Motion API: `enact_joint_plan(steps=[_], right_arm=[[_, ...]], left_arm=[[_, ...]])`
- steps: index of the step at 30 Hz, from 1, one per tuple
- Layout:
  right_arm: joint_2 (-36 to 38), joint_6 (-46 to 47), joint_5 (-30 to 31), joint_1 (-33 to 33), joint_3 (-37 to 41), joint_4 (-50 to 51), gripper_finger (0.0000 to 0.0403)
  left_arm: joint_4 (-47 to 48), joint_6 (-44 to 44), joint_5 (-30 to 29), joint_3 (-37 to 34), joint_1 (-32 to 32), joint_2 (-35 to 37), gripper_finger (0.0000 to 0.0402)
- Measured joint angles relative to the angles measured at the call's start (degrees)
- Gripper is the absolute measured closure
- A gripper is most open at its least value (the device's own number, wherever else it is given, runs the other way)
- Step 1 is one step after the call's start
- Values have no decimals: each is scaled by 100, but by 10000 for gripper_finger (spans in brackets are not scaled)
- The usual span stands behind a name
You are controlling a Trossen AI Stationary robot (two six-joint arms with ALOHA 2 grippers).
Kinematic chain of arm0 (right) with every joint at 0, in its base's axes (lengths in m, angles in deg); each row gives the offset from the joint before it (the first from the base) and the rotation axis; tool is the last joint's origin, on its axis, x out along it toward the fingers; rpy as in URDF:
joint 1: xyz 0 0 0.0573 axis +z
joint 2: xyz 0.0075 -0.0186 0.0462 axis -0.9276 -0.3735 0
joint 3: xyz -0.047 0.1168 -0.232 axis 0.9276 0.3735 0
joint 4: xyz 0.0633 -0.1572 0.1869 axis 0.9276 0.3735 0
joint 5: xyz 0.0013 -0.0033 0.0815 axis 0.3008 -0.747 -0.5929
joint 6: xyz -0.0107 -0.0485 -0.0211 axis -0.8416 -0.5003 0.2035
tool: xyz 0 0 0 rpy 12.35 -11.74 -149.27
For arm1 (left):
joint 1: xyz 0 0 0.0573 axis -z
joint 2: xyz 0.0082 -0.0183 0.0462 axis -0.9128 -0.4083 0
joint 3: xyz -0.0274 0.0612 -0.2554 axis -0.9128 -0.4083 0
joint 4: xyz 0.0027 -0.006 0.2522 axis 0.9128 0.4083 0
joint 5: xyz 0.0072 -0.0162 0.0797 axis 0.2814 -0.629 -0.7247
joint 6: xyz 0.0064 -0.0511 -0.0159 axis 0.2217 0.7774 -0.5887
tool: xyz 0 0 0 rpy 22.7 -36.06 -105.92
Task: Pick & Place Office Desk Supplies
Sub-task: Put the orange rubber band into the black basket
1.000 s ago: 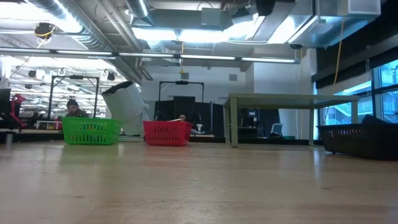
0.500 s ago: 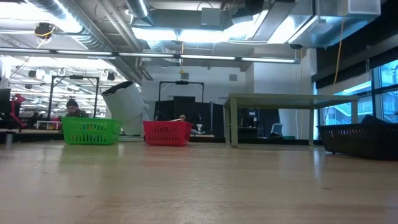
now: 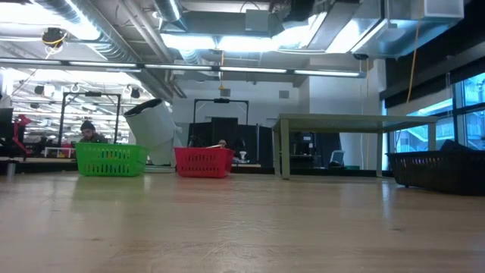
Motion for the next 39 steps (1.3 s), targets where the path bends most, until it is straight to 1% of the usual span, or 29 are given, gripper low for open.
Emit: enact_joint_plan(steps=[3,8,12,17,20,22,24,26,27,30,33,36,39], right_arm=[[-237,-260,96,0,-287,174,199],[-503,-378,140,2,-817,833,199],[-537,-415,423,0,-909,1056,199],[-537,-444,391,-7,-913,1032,204],[-537,-459,376,-7,-913,1035,230],[-537,-463,376,-7,-913,1036,263],[-537,-461,376,-7,-913,1036,309],[-537,-463,376,-7,-913,1040,368],[-537,-495,377,-7,-913,1040,384],[-537,-485,372,-7,-913,1072,397],[-537,-417,354,-7,-913,1152,399],[-506,-411,359,-7,-913,1289,400],[-398,-401,359,-28,-913,1396,401]], left_arm=[[-10,135,96,0,-139,-73,400],[-44,189,349,0,-202,-129,400],[-77,182,337,-2,-101,-133,400],[-75,174,366,-2,3,-133,400],[-102,174,382,-2,7,-133,400],[-147,176,492,-2,6,-133,400],[-226,175,545,-2,7,-133,400],[-268,174,661,-2,7,-133,400],[-269,174,661,-2,7,-133,400],[-287,176,588,-2,7,-133,400],[-282,233,430,-2,7,-133,390],[-226,433,343,-2,7,-133,364],[-167,530,317,-2,7,-133,323]])
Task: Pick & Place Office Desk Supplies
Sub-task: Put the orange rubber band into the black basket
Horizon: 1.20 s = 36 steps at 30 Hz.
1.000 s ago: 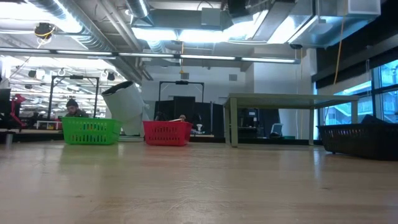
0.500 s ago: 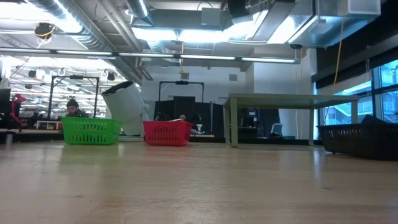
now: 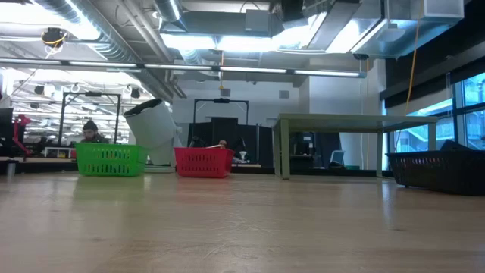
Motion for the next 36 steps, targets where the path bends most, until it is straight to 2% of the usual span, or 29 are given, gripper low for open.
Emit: enact_joint_plan(steps=[4,6,10,14,22,30,36], right_arm=[[218,4,27,-44,0,216,401],[336,32,227,-64,0,481,401],[715,355,616,-194,0,1485,402],[1168,1001,621,-405,0,2875,402],[1959,2791,464,-745,0,6545,402],[2108,3919,19,-728,2,9058,403],[2108,4220,-60,-723,6,9962,403]], left_arm=[[63,7,-31,0,0,2,259],[85,-19,-104,0,0,19,230],[413,-100,-579,0,-7,102,196],[1030,-66,-1341,0,-58,111,195],[2747,350,-2010,0,-576,111,198],[4103,548,-1810,0,-1225,109,198],[4986,940,-1753,0,-1510,109,198]])
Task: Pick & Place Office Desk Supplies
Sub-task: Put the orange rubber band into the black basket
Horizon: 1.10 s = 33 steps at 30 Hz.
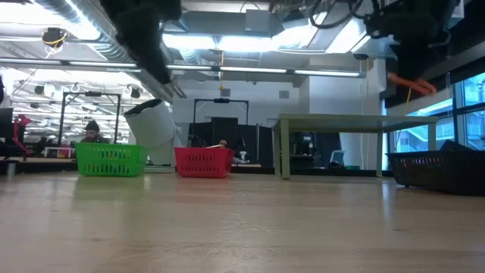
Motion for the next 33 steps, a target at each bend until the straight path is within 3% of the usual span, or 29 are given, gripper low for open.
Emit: enact_joint_plan(steps=[14,25,28,33], right_arm=[[-2,380,-988,0,1300,-356,403],[-2,426,-1293,0,1638,-694,402],[-2,439,-1295,0,1638,-700,385],[-2,439,-1295,0,1638,-702,320]], left_arm=[[1522,587,82,0,-46,-87,198],[1845,826,84,0,-46,-87,198],[1845,828,85,0,-46,-87,198],[1772,826,85,0,-34,-87,199]])
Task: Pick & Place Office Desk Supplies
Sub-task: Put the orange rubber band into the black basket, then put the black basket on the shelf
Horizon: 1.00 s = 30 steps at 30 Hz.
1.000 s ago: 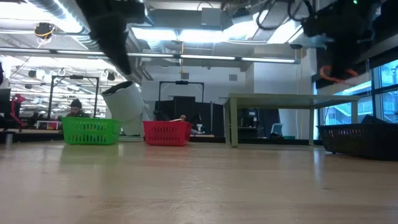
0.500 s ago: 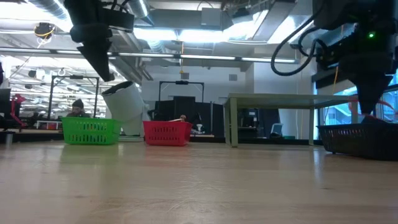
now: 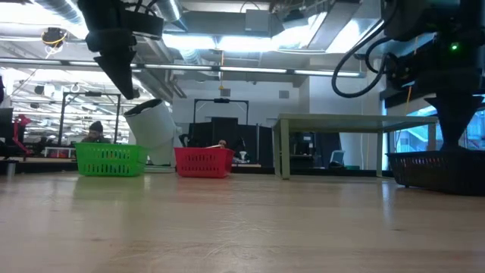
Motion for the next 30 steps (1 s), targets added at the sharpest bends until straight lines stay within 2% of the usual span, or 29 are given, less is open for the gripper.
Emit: enact_joint_plan(steps=[6,9,13,19,23,27,30], right_arm=[[0,-22,4,6,-31,203,222],[0,-27,70,51,-217,477,192],[2,-24,218,158,-567,908,182],[2,-85,184,243,-735,901,197],[2,-116,-34,430,-737,841,205],[2,-327,-523,877,-737,259,212],[-21,-140,-750,1196,-741,192,217]], left_arm=[[-303,-66,0,0,160,0,199],[-302,-64,-58,0,233,0,199],[-300,-20,-120,0,315,0,199],[-748,-6,-148,0,513,0,199],[-1992,-351,-161,-98,813,4,199],[-4043,-955,-142,-661,1132,0,199],[-5627,-1237,-151,-1232,1252,-2,199]])
